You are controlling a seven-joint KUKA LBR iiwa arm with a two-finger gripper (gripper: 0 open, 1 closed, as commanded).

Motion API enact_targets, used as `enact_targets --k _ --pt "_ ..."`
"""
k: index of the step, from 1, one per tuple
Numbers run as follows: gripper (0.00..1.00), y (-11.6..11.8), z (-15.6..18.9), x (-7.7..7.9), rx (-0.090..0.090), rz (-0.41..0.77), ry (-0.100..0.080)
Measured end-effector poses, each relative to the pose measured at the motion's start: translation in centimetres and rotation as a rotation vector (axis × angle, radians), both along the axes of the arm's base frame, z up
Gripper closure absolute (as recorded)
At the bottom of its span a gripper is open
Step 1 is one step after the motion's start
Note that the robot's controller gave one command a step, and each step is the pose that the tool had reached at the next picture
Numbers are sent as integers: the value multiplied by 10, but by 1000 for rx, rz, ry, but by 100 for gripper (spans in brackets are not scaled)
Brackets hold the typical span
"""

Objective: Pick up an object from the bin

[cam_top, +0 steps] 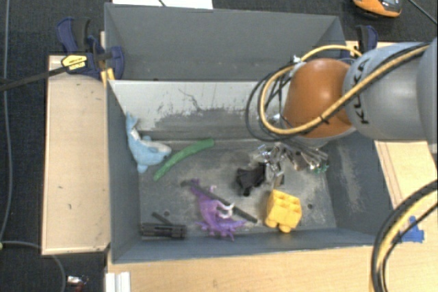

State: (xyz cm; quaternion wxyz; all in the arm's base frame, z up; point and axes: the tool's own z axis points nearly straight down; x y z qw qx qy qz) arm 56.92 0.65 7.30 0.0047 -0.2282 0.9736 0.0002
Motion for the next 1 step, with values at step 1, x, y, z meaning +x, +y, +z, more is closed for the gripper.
enact_targets --k 1 --pt "100 0 0 0 0 1 0"
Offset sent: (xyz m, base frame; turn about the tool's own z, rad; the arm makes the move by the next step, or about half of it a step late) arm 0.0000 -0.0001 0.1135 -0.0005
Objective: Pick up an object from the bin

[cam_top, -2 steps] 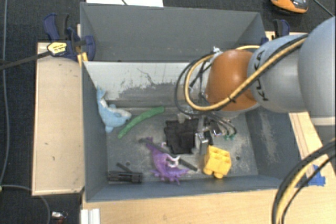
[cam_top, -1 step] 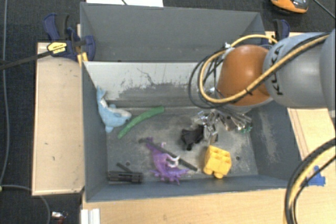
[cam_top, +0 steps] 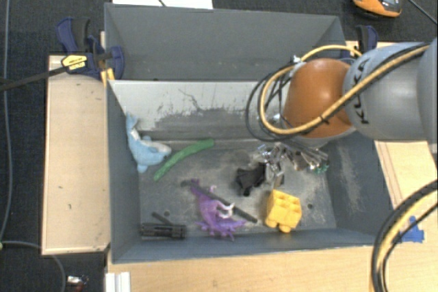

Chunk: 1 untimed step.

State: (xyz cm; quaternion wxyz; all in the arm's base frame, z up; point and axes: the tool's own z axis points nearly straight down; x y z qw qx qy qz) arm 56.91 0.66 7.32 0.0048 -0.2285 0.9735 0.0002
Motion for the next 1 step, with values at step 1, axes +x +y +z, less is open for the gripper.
enact_targets --k 1 --pt "100 0 26 -4 1 0 13"
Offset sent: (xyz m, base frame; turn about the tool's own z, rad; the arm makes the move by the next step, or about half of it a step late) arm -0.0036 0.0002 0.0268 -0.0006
